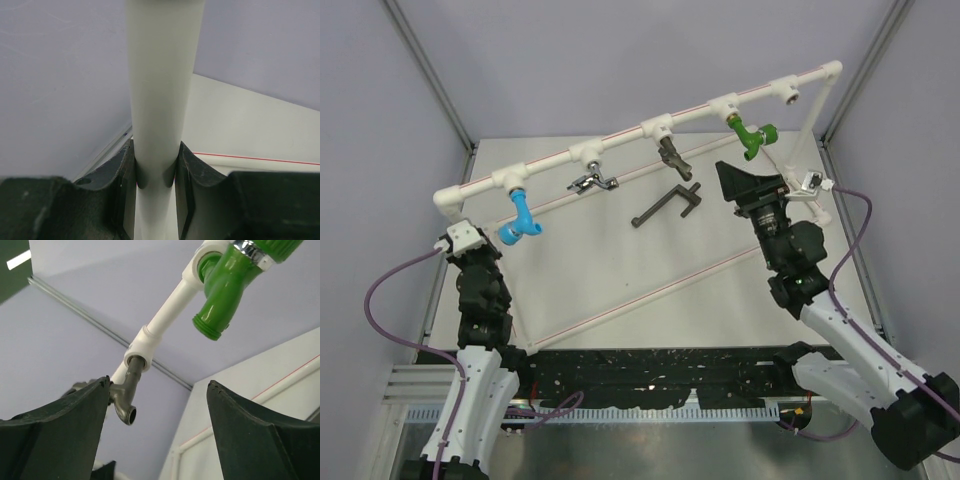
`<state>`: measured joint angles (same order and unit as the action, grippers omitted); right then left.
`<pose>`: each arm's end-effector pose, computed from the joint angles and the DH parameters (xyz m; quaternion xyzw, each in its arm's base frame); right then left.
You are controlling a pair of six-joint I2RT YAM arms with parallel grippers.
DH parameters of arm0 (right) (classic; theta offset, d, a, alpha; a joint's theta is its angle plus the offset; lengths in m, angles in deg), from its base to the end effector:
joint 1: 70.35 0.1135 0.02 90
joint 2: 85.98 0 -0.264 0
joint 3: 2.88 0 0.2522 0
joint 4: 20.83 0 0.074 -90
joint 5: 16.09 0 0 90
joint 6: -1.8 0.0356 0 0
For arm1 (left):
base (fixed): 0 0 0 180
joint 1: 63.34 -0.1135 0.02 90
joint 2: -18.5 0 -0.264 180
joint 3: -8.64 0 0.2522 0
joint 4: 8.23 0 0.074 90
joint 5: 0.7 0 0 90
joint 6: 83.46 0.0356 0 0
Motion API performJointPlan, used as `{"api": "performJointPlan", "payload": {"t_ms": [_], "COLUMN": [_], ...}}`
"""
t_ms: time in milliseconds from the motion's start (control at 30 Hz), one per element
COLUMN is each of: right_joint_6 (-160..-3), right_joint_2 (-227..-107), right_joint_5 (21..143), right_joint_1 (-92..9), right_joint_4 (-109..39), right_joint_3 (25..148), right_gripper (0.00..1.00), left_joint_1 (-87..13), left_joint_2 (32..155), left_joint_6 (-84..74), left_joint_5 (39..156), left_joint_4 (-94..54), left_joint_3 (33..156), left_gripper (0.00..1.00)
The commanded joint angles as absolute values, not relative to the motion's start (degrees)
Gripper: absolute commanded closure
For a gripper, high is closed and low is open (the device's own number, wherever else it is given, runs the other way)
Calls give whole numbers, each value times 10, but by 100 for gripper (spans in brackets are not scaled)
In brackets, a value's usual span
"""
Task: Install the water faucets
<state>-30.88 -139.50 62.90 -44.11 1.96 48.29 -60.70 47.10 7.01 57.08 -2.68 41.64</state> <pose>0.1977 0.0899 0.3535 0.2280 0.5259 0.5039 0.6461 0.1429 0.0124 0.2772 -0.1956 0.6234 0.1645 0.7389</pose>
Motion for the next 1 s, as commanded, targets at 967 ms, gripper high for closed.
{"api": "performJointPlan", "payload": {"t_ms": [967], "right_joint_6": [-1599], "right_joint_2": [-1399], "right_joint_5": [904], "right_joint_1": [-565], "right_joint_4": [-132], "right_joint_3": [627], "right_gripper": [5], "left_joint_1": [-587], "left_joint_2": [457], "left_joint_6": [63], "left_joint_5": [623], "left_joint_4": [39], "left_joint_3": [429], "left_gripper": [100]}}
